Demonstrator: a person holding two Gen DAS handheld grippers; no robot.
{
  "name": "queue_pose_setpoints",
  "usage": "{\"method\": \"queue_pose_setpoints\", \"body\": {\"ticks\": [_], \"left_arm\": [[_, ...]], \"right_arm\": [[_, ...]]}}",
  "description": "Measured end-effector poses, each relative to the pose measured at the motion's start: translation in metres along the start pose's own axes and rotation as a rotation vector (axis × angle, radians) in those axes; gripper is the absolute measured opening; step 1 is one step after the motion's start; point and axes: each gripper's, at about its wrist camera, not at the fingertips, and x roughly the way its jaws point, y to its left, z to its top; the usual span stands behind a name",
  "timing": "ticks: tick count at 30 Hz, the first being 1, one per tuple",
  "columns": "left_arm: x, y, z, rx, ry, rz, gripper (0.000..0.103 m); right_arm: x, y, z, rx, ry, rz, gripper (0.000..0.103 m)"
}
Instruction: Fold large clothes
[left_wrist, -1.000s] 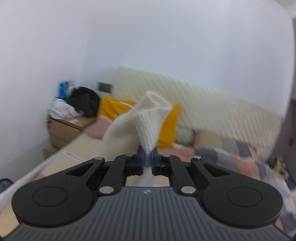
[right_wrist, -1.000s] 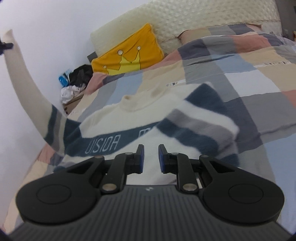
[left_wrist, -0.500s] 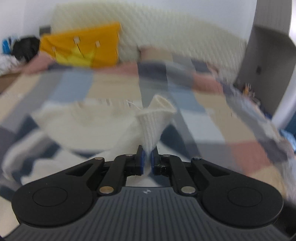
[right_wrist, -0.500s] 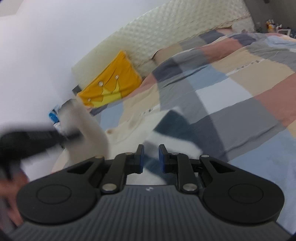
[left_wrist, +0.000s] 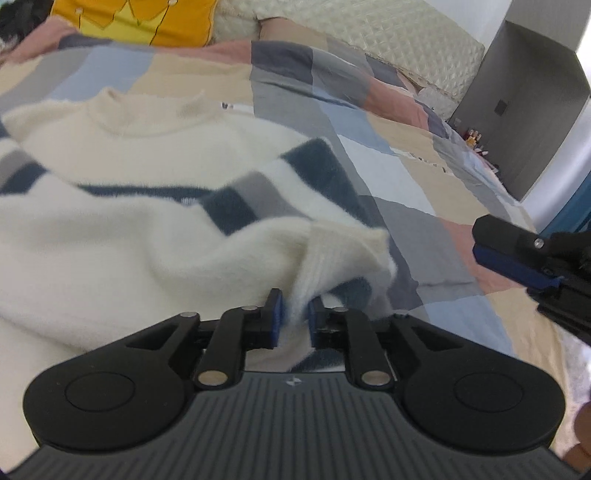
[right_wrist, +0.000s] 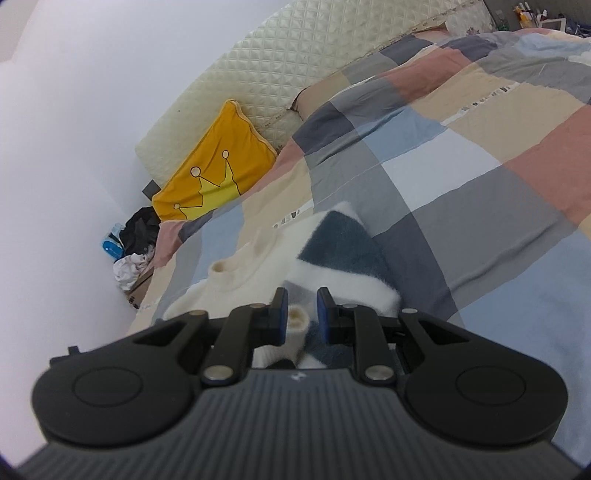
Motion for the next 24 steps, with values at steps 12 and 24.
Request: {"method": "queue_pose_setpoints", "body": {"ticks": [12,24], "left_arm": [[-0.076,0.021,-0.012,0.063,-0.065,0.087,0.057],[-0.131,0.071,-0.011,0.088,-0.135,0.206,0.057]], "right_arm": [[0.014,0.006,-0.011,-0.059,0.042,-0.038,0.021],[0.036,0.045,-0.036,-0.268,0.052,-0.039,0.021]]}}
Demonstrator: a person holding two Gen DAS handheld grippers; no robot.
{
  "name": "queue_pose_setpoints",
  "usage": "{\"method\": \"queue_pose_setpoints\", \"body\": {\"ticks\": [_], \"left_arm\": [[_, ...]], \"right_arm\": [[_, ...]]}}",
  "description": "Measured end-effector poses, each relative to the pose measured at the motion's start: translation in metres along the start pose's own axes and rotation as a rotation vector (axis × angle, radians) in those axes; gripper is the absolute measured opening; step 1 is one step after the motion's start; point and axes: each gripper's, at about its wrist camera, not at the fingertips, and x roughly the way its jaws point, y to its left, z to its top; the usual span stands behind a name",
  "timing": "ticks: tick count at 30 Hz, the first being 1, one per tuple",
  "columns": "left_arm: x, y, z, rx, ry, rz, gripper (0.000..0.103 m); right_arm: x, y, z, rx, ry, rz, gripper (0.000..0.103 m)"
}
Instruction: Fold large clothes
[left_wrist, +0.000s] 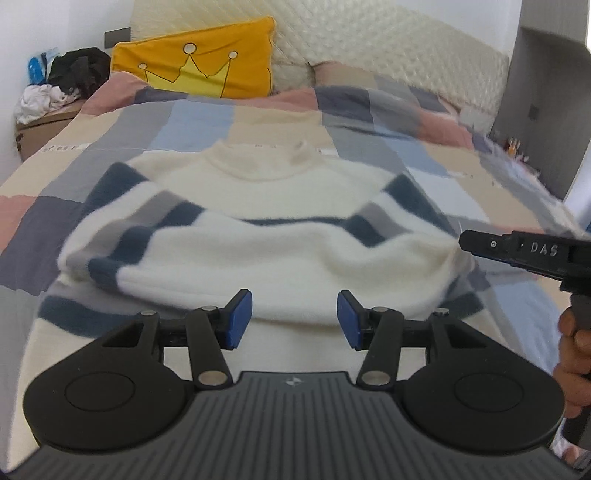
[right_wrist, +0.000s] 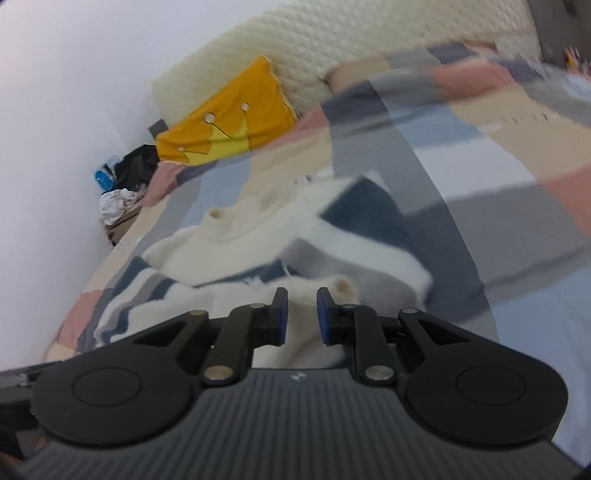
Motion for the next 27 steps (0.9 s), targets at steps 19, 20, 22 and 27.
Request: {"method": "queue_pose_setpoints", "body": {"ticks": [19,20,22,27], "left_arm": [[-0.006,0.064,-0.012,-0.111,0.006,-0.016,0.057],[-0.006,0.065,-0.013,-0.118,0.007,-0.019,0.057],[-0.009,0.067,-0.014,-0.130,0.007,-0.019,0.057],[-0.014,0.071,-0.014,-0.152,-0.002,-0.019,0.057]], "right_arm": [[0.061,0.017,-0.031,-0.215,0.131,-0.225,0.017],[0.061,0.019,-0.032,-0.225,0.130,-0.232,0.017],[0.060,0.021,-0.033,-0.224,0.128,-0.242,0.017],[0.055,0.019,-0.030,-0.188,0.113,-0.236,0.018]]}}
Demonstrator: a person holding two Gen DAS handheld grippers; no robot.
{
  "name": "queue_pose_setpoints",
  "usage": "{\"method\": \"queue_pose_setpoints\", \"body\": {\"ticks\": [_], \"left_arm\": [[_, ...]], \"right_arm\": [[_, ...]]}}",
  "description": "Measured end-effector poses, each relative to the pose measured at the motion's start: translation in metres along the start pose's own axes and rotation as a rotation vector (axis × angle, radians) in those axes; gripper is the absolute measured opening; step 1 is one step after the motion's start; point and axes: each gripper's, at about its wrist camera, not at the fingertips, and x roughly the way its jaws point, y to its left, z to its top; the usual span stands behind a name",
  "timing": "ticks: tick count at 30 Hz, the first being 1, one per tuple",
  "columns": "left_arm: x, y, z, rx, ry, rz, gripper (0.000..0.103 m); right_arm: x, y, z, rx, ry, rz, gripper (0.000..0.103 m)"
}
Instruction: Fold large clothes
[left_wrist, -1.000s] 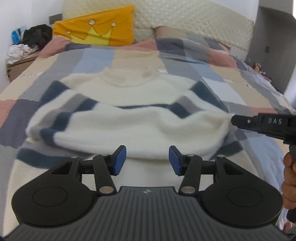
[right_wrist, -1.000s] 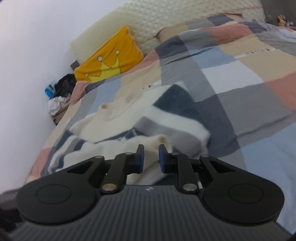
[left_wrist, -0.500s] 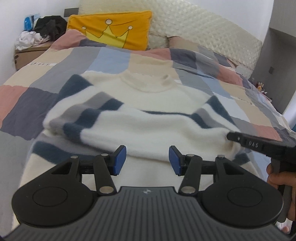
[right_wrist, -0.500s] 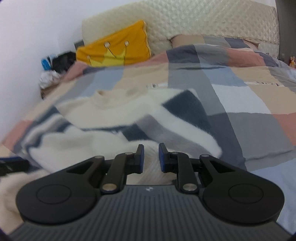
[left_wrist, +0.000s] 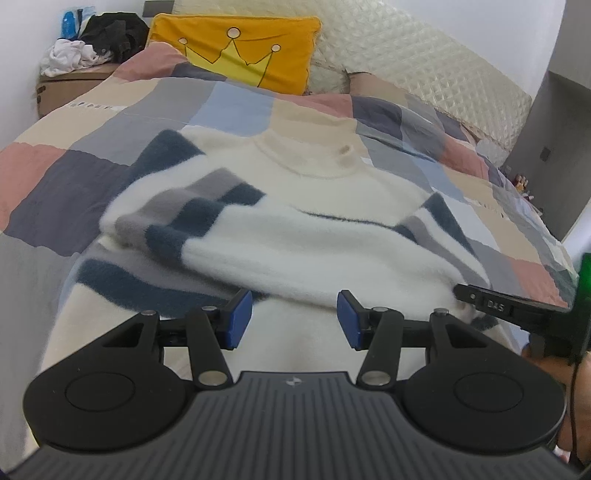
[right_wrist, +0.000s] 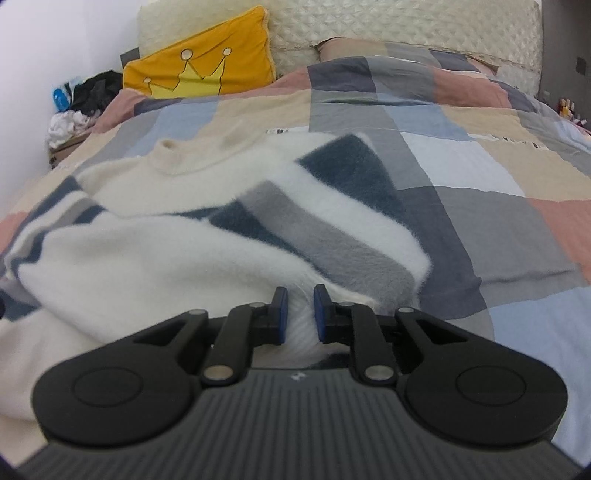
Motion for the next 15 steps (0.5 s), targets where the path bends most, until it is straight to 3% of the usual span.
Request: {"method": "queue_pose_setpoints", "body": {"ticks": [6,13,15], "left_arm": [[-0.002,0.001,-0.002,-0.036,0.006,-0.008,0.057],[-0.017,-0.010,-0.008,-0.059,0.004,-0.023,0.057],[-0.022,-0.015,-0.011,-0.051,0.001,-0.020,0.057]], "right_arm": [[-0.033,-0.006,0.001,0.066,-0.013,0.001,0.030],[-0.078,-0.030,-0.010,0.189,-0.013,-0.035,0.061],[-0.085,-0.040,-0.018,0.246,0.017,-0.034,0.061]]}}
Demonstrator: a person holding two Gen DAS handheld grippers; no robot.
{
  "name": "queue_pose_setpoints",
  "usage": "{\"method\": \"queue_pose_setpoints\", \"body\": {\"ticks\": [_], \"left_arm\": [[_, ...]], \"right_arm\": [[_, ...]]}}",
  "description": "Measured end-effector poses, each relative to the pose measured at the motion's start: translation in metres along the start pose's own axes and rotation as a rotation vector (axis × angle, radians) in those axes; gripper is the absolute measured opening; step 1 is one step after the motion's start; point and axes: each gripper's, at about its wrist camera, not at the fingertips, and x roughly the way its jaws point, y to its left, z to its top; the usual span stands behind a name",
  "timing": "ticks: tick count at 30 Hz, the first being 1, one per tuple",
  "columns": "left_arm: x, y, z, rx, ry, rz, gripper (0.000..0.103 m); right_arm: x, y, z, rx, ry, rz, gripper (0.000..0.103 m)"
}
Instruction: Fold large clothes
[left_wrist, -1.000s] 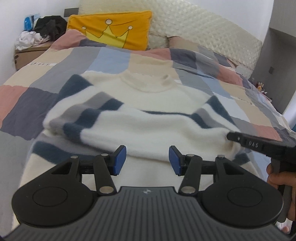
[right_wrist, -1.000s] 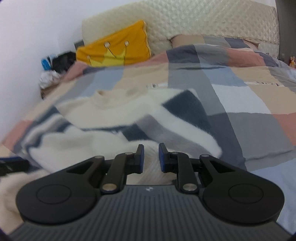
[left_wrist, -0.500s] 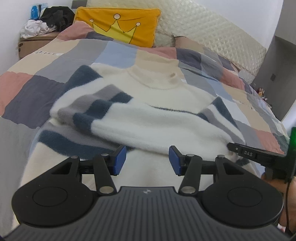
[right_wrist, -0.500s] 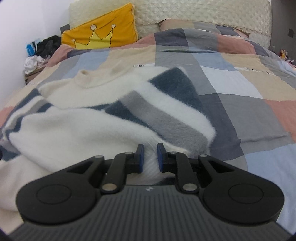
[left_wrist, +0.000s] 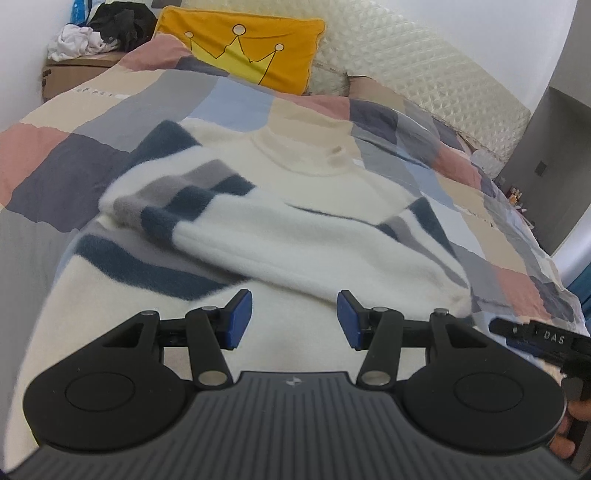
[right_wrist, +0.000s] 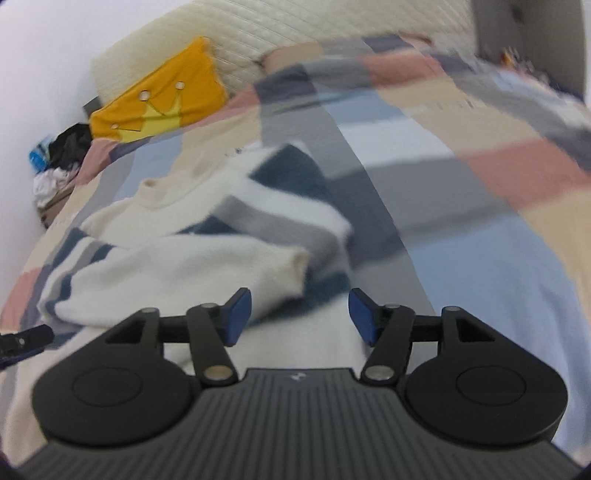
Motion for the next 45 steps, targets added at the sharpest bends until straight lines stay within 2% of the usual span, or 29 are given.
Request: {"method": "queue_pose_setpoints", "body": {"ticks": [4,12,16,19,21,26,34,40,43,45], "left_arm": [[-0.013,-0.006,-0.007,0.002,-0.006,0.018,0.057],[-0.033,0.001,-0.046,-0.024,0.049,0.099,0.057],[-0.051,0.009,-0.044,-0.074,0.041,0.117,0.057],[-0.065,0.016,-0.036,-0.087,0.034,0.144,0.058],[-0.074,0.023,-0.031,-0.092,0.035,0.156,0.064],[-0.102,0.051,-0.017,-0.110,0.048,0.225,0.065],[-0.149,0.110,0.009,-0.207,0.054,0.260,0.065],[-0.171,0.153,0.025,-0.256,0.089,0.254,0.065],[-0.172,0.173,0.023,-0.245,0.147,0.225,0.065],[-0.172,0.185,0.018,-0.249,0.176,0.236,0.065]], "right_arm": [[-0.012,-0.019,-0.013,0.099,0.049,-0.033,0.065],[-0.016,-0.052,-0.042,0.295,0.200,0.004,0.065],[-0.014,-0.058,-0.047,0.302,0.243,-0.015,0.065],[-0.014,-0.063,-0.051,0.319,0.274,0.006,0.065],[-0.014,-0.067,-0.054,0.346,0.284,0.021,0.065],[-0.012,-0.076,-0.058,0.414,0.312,0.053,0.065],[-0.017,-0.071,-0.069,0.456,0.370,0.133,0.067],[-0.024,-0.059,-0.075,0.450,0.382,0.194,0.067],[-0.028,-0.056,-0.079,0.465,0.385,0.232,0.067],[-0.031,-0.054,-0.081,0.471,0.388,0.250,0.067]]}}
